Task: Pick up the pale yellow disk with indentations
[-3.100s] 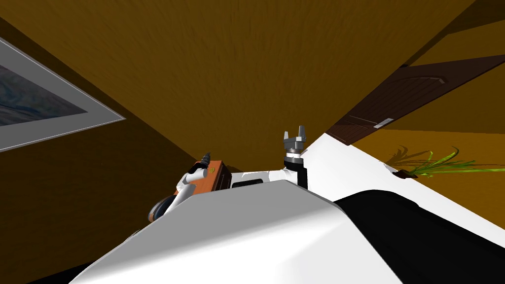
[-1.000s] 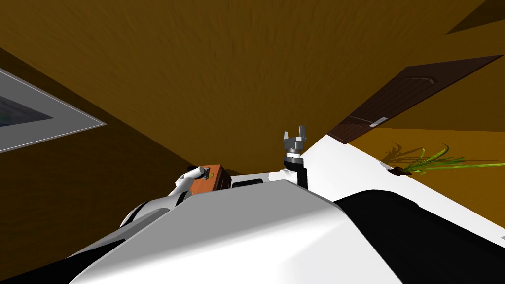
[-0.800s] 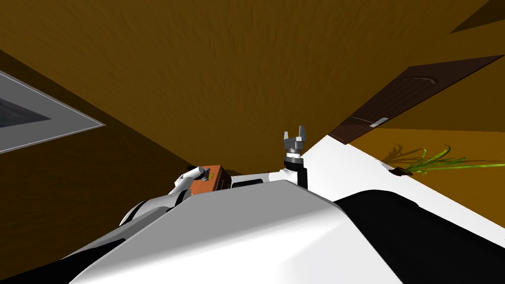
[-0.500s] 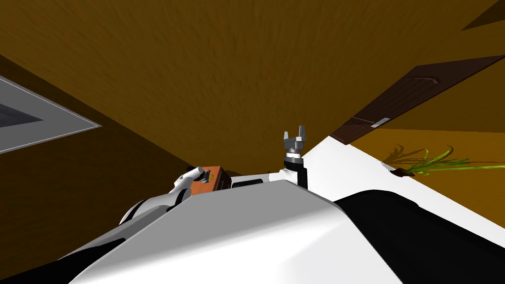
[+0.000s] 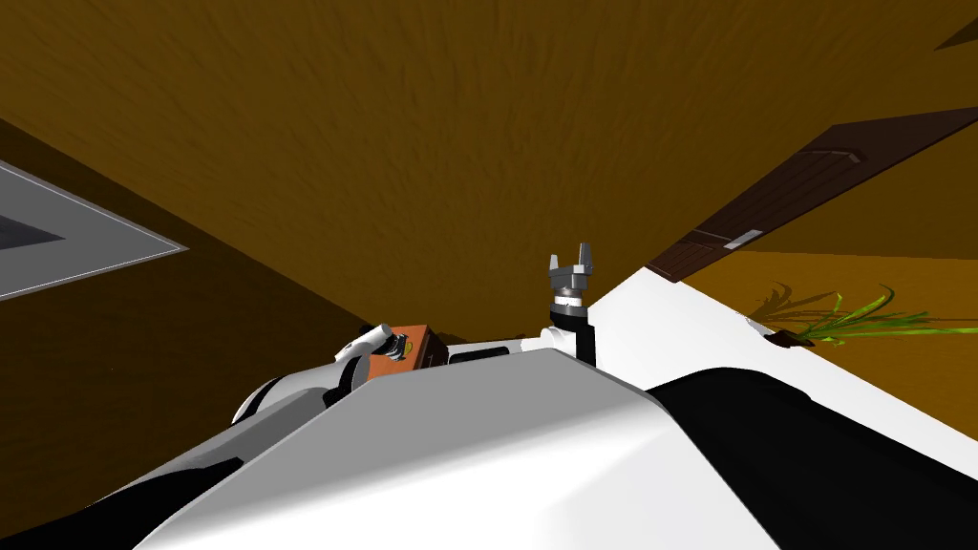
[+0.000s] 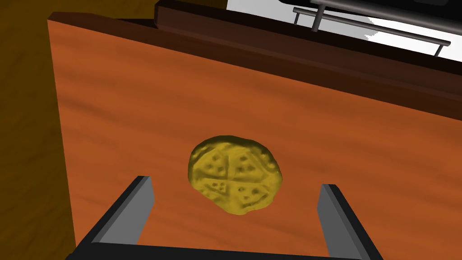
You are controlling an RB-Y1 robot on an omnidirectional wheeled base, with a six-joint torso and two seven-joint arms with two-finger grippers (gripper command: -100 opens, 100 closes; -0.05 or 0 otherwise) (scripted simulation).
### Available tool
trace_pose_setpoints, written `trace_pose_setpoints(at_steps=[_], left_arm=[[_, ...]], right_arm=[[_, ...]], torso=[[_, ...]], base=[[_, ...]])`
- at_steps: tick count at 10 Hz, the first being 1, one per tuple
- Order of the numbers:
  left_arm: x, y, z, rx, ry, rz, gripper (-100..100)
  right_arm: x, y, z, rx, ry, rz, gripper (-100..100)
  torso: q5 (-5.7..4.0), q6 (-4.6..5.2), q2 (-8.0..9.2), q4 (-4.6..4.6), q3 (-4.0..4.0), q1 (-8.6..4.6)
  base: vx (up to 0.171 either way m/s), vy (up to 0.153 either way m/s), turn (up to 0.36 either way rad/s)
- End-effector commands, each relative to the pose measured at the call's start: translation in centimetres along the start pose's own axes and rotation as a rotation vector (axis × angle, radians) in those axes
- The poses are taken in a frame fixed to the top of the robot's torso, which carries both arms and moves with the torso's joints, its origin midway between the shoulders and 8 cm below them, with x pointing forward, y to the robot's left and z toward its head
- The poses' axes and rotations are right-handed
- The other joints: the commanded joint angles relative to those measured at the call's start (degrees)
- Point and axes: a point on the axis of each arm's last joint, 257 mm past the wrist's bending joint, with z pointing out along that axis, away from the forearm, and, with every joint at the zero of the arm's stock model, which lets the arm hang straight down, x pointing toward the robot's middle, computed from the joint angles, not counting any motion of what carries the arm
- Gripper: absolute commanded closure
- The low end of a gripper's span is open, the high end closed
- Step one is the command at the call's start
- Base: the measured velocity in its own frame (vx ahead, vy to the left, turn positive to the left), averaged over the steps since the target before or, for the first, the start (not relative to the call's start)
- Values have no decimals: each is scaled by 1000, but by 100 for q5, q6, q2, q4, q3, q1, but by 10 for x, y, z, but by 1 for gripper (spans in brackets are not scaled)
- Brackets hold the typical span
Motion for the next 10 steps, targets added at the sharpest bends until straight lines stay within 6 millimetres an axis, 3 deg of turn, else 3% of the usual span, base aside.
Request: trace_pose_setpoints(at_steps=[1, 6, 7, 8, 9, 10], left_arm=[[2, 7, 1, -18, 9, -6, -100], [6, 17, 3, -46, 27, -20, -100], [6, 17, 3, -47, 27, -19, 0], [16, 26, 12, -46, 26, -29, -100], [17, -4, 2, 14, 26, 2, -100], [17, 4, 6, -1, 23, -12, -100]], right_arm=[[0, 0, 0, 0, 0, 0, 0], [0, 0, 0, 0, 0, 0, 0], [0, 0, 0, 0, 0, 0, 0], [0, 0, 0, 0, 0, 0, 0], [0, 0, 0, 0, 0, 0, 0], [0, 0, 0, 0, 0, 0, 0]], torso=[[0, 0, 0, 0, 0, 0], [-1, 1, 16, 4, 10, -4], [-1, 0, 23, 5, 13, -4], [-1, 0, 30, 6, 17, -5], [2, 0, 32, 7, 18, 8], [1, 3, 27, 7, 16, 13]], base=[[54, 4, 6], [29, 2, 5], [0, 0, 0], [16, 43, -63], [17, 55, -32], [7, 34, -11]])
